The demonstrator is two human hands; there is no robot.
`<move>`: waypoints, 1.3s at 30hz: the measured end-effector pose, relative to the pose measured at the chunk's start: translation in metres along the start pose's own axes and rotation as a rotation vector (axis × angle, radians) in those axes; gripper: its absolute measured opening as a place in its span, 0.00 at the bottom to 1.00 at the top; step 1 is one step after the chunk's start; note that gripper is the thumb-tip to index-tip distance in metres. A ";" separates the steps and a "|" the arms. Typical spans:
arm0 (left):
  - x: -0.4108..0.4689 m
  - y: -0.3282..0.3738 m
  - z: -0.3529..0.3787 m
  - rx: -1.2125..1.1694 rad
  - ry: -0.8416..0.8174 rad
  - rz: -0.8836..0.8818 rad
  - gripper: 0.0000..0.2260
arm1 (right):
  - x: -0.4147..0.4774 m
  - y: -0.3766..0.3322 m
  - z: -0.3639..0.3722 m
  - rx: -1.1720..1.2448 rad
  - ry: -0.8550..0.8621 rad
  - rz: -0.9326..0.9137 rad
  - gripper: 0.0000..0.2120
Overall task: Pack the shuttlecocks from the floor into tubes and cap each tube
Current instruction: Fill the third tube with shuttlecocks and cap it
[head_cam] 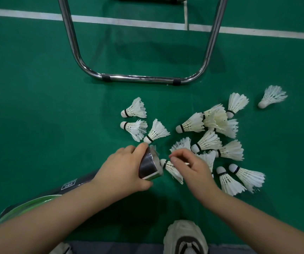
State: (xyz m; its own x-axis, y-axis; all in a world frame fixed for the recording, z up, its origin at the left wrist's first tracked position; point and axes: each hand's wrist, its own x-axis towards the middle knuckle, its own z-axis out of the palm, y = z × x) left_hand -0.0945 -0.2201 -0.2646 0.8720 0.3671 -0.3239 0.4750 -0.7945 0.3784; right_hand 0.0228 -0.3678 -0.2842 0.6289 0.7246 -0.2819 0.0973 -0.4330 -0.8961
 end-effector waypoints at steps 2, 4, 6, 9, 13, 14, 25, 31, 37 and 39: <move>0.000 0.000 -0.001 0.006 0.011 -0.009 0.38 | 0.002 0.005 -0.007 -0.130 0.034 -0.002 0.07; 0.000 0.000 -0.001 0.009 0.021 -0.016 0.38 | 0.005 0.011 -0.011 -0.263 0.035 0.039 0.06; 0.000 0.000 0.000 0.006 0.024 -0.023 0.37 | 0.006 0.018 -0.014 -0.398 0.004 0.140 0.05; 0.002 -0.001 0.001 0.004 0.032 -0.029 0.37 | 0.004 0.030 -0.015 -0.647 -0.079 0.245 0.11; 0.004 -0.002 0.003 0.001 0.033 -0.034 0.36 | 0.002 0.040 -0.014 -0.670 -0.099 0.270 0.16; 0.005 -0.002 0.003 0.001 0.030 -0.035 0.36 | 0.002 0.040 -0.013 -0.582 -0.101 0.286 0.18; 0.003 -0.001 0.003 0.006 0.029 -0.056 0.36 | 0.012 0.037 -0.008 0.448 -0.125 0.701 0.06; 0.004 -0.001 0.003 0.019 0.032 -0.064 0.36 | 0.010 0.019 -0.012 0.302 0.076 0.397 0.05; 0.005 0.009 0.003 0.022 0.047 -0.054 0.35 | 0.007 -0.013 -0.005 0.142 0.256 0.032 0.10; 0.007 0.012 0.003 0.017 0.061 -0.051 0.35 | 0.003 -0.017 0.002 0.115 0.149 -0.043 0.11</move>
State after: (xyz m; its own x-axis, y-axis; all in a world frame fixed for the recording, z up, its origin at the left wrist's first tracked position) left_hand -0.0825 -0.2283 -0.2646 0.8526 0.4353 -0.2891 0.5172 -0.7818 0.3481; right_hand 0.0217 -0.3575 -0.2709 0.7344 0.6497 -0.1964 0.0430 -0.3333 -0.9418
